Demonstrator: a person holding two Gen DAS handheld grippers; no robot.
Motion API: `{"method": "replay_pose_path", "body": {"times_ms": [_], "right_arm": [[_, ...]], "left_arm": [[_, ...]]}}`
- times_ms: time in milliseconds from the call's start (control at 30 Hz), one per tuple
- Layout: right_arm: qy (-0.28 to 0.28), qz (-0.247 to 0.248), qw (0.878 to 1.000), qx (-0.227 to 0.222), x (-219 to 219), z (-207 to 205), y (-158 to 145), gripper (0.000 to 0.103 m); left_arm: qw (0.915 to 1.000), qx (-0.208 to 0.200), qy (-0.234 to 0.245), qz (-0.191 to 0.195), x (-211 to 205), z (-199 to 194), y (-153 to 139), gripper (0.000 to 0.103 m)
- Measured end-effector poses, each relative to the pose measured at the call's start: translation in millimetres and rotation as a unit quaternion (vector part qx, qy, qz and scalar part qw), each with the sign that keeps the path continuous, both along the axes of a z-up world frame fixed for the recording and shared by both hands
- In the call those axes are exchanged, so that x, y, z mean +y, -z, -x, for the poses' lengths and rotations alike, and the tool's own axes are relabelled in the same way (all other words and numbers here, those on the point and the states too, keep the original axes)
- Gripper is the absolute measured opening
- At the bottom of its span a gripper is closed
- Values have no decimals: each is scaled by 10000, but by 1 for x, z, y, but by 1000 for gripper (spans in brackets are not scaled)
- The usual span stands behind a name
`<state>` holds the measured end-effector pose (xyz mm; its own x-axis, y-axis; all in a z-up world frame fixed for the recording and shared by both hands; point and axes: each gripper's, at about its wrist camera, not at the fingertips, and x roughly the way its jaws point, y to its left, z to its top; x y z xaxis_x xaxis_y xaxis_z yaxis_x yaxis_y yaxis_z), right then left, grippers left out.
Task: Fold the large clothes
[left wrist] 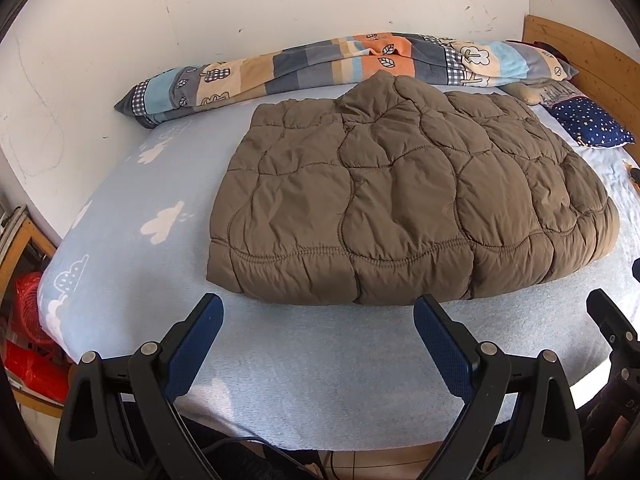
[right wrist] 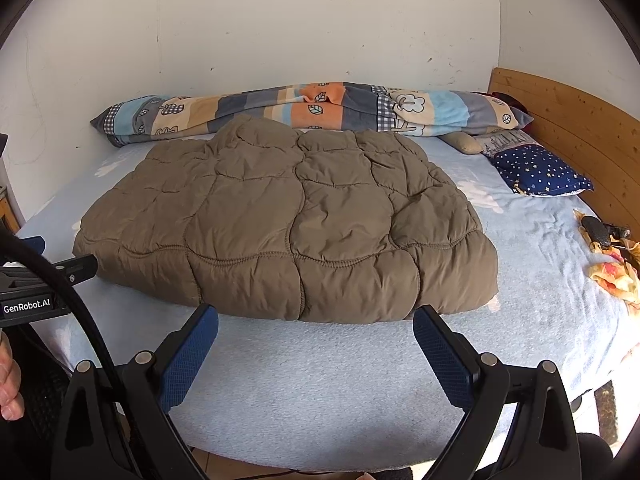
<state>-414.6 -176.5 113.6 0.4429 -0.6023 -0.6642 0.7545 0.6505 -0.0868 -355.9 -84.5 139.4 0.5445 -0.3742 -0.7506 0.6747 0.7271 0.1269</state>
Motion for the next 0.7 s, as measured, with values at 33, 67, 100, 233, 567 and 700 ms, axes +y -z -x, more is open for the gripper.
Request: {"method": "replay_pose_path", "body": {"times_ms": [33, 67, 100, 233, 567, 700], "right_arm": [[1, 0, 10000, -1, 1, 0, 0, 100], [-4, -6, 10000, -3, 1, 0, 0, 100], [-5, -8, 10000, 0, 0, 0, 0, 100], [-2, -6, 10000, 14, 1, -1, 0, 100], [11, -12, 10000, 11, 0, 0, 0, 100], [16, -11, 10000, 13, 0, 0, 1, 100]], "left_arm": [[10000, -1, -6, -4, 0, 0, 0, 96], [10000, 13, 3, -2, 0, 0, 0, 96], [10000, 12, 3, -5, 0, 0, 0, 96], [10000, 7, -4, -9, -1, 1, 0, 96], [10000, 1, 5, -30, -1, 3, 0, 96], [10000, 1, 1, -32, -1, 3, 0, 96]]}}
